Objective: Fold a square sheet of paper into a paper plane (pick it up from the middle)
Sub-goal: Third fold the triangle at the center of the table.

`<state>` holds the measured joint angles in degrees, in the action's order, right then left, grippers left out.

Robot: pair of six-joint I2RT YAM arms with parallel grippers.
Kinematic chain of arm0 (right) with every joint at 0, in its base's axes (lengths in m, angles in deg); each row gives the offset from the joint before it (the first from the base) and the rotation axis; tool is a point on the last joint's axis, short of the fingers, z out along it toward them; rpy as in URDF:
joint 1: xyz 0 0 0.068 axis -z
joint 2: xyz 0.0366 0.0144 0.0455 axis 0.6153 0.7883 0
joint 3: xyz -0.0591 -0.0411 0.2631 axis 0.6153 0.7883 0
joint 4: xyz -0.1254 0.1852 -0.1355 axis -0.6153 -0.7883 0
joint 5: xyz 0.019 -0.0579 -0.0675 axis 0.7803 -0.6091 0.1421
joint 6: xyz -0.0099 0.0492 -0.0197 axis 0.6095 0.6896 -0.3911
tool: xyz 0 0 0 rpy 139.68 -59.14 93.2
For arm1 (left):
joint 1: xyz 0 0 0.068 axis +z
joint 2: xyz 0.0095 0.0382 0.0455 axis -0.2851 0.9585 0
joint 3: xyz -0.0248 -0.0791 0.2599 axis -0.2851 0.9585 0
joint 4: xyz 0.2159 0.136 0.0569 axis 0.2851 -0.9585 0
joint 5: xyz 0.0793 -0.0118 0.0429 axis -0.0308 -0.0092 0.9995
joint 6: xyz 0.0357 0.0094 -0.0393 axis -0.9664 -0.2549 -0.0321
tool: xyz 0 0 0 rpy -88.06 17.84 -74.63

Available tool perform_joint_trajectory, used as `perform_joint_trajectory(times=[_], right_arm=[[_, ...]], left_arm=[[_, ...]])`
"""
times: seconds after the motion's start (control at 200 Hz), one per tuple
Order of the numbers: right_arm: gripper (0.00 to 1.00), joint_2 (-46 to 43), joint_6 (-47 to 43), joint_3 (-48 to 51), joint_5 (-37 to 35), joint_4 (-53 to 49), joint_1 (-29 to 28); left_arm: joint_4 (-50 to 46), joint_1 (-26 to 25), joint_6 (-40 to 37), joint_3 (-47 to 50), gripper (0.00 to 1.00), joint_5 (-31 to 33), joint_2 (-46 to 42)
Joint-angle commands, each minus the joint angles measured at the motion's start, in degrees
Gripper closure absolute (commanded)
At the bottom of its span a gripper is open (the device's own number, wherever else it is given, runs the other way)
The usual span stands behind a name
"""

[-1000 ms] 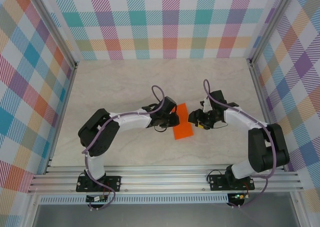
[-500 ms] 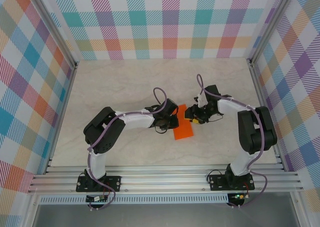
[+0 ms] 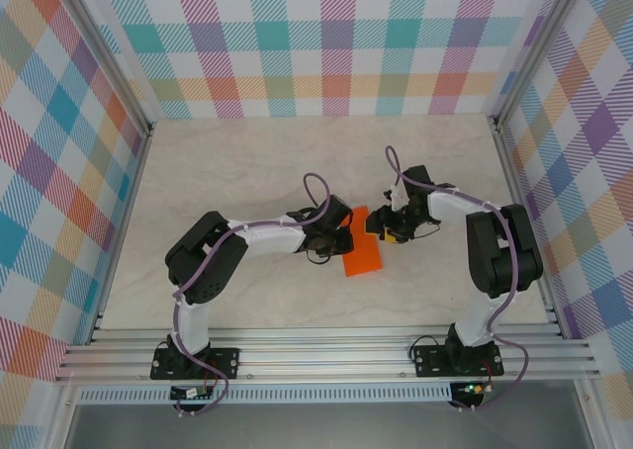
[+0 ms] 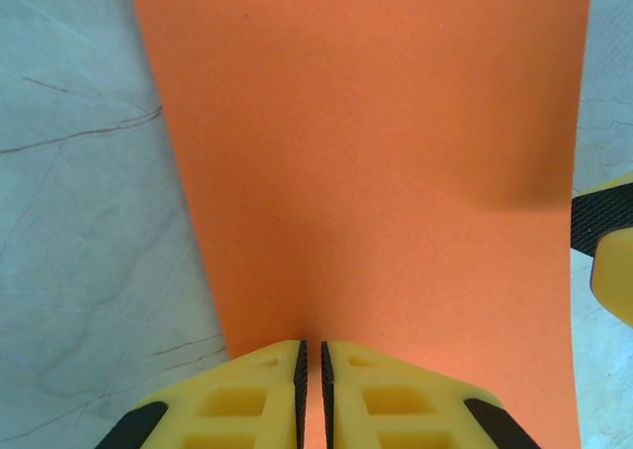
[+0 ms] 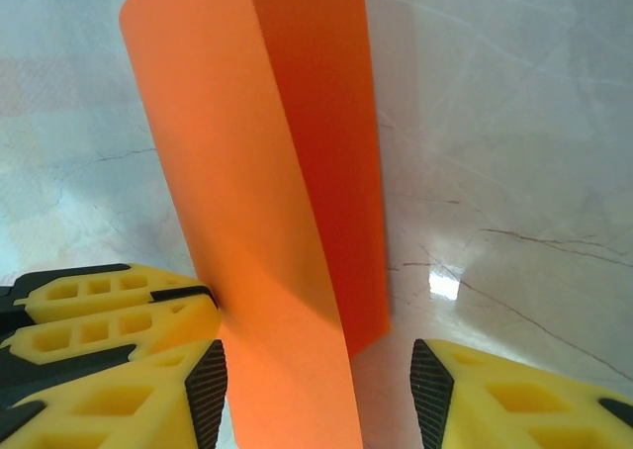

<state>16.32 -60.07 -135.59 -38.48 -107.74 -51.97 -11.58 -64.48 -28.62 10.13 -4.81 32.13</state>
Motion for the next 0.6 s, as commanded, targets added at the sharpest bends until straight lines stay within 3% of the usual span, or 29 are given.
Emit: perform_joint_trajectory(times=[0.0, 0.125, 0.25, 0.595], right_arm=[[0.46, 1.5, -0.5, 1.1, 3.7, 0.8, 0.3], [0.47, 2.7, -1.5, 0.6, 8.2, 1.1, 0.3], [0.51, 3.3, -1.6, 0.4, 8.2, 1.0, 0.3], [0.72, 3.0, -1.6, 0.6, 7.6, 0.8, 0.3]], left_arm=[[-1.0, -0.6, -1.1, -0.6, 0.85, -0.4, -0.4], [-1.0, -0.6, -1.1, -0.4, 0.85, -0.3, -0.7], [-1.2, -0.6, -1.2, -0.6, 0.85, -0.3, -0.8], [-1.0, -0.6, -1.6, -0.2, 0.83, -0.3, -1.9]])
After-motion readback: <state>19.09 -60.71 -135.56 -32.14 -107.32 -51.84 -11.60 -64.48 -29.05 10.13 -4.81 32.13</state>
